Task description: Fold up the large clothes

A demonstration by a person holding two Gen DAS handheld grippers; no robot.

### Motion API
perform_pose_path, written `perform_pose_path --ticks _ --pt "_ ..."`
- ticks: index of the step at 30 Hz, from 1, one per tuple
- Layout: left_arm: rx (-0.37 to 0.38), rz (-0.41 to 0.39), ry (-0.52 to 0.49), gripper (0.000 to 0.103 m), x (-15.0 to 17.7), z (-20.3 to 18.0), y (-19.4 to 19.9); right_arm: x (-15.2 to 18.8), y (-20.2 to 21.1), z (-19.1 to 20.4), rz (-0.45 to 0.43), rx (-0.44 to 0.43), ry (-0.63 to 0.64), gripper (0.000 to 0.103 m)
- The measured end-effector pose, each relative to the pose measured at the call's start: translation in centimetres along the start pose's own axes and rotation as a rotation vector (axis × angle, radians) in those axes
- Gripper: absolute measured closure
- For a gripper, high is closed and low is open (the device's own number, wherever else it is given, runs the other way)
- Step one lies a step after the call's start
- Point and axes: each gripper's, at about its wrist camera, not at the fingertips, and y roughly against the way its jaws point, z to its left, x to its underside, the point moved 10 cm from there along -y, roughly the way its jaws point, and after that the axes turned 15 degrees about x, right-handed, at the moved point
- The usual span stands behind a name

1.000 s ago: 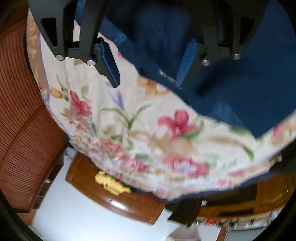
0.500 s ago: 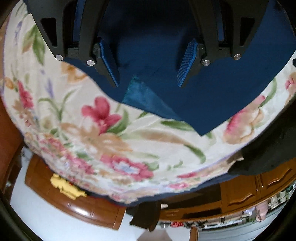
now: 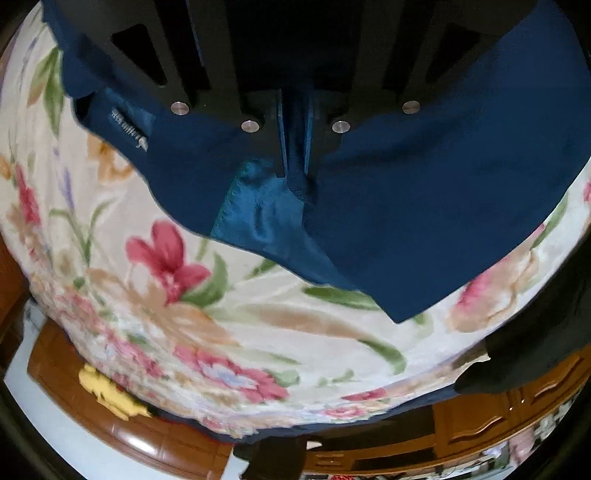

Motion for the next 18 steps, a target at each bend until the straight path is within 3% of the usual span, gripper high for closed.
perform_pose_path --ticks 10,13,14,16,18 --pt "-0.004 0.01 0.001 0.021 0.2 0.1 -0.3 -4.6 5.8 -0.6 -0.299 0.084 -0.063 0.097" --pt "-0.004 0.012 0.001 0.021 0.2 0.2 -0.4 -4.2 6.2 -0.7 -0.296 0.069 -0.1 0.095" --pt "-0.004 0.012 0.0 0.021 0.2 0.2 -0.4 -3.8 6.2 -0.8 -0.281 0.061 -0.116 0.092" --pt "-0.007 0.01 -0.003 0.021 0.2 0.2 -0.3 -3.1 6.4 -2.0 -0.251 0.066 -0.147 0.065" --pt "-0.01 0.009 -0.008 0.021 0.1 0.2 -0.3 -2.2 7.1 -3.3 -0.239 0.064 -0.165 0.045"
